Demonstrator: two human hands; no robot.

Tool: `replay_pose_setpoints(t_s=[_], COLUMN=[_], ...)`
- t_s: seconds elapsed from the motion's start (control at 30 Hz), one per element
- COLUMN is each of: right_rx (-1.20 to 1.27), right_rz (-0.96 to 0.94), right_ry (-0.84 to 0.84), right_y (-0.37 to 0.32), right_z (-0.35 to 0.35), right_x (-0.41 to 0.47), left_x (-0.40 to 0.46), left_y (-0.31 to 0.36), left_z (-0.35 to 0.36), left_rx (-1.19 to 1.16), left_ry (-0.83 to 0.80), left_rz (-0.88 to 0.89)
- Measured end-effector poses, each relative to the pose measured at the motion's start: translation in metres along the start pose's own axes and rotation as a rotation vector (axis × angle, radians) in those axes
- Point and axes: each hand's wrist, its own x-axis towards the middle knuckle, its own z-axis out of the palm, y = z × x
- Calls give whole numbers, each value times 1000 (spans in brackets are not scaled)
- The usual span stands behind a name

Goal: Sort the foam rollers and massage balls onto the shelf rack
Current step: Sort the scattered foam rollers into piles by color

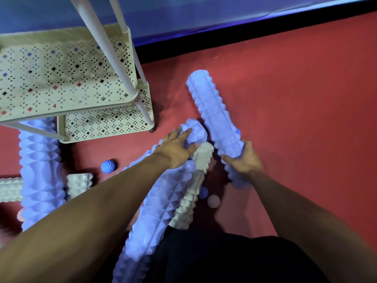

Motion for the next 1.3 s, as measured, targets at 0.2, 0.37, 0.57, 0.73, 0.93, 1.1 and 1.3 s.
replay_pose_setpoints(t_s=[0.2,0.37,0.57,0.73,0.93,1.1,1.3], right_rx=[150,31,227,300,-18,35,85], right_rz=[-19,241,125,-43,54,45,-10], right_ry=[239,196,55,8,45,13,-7], right_y=[-2,10,10,-5,-10,-12,-10], right_z=[-29,-42,-25,-28,-33,-15,-8], right_x=[14,30,16,14,33,41,37], left_x=[5,0,-4,4,3,2,-3], left_y=[-7,-2,5,1,1,0,-18], left_z=[4,2,-1,3,5,3,7], left_rx=[10,20,-4,-14,-61,-152,-291], left_ry=[-28,-4,21,6,1,20,85], left_rz=[-99,-138,-125,-122,-136,-146,-117])
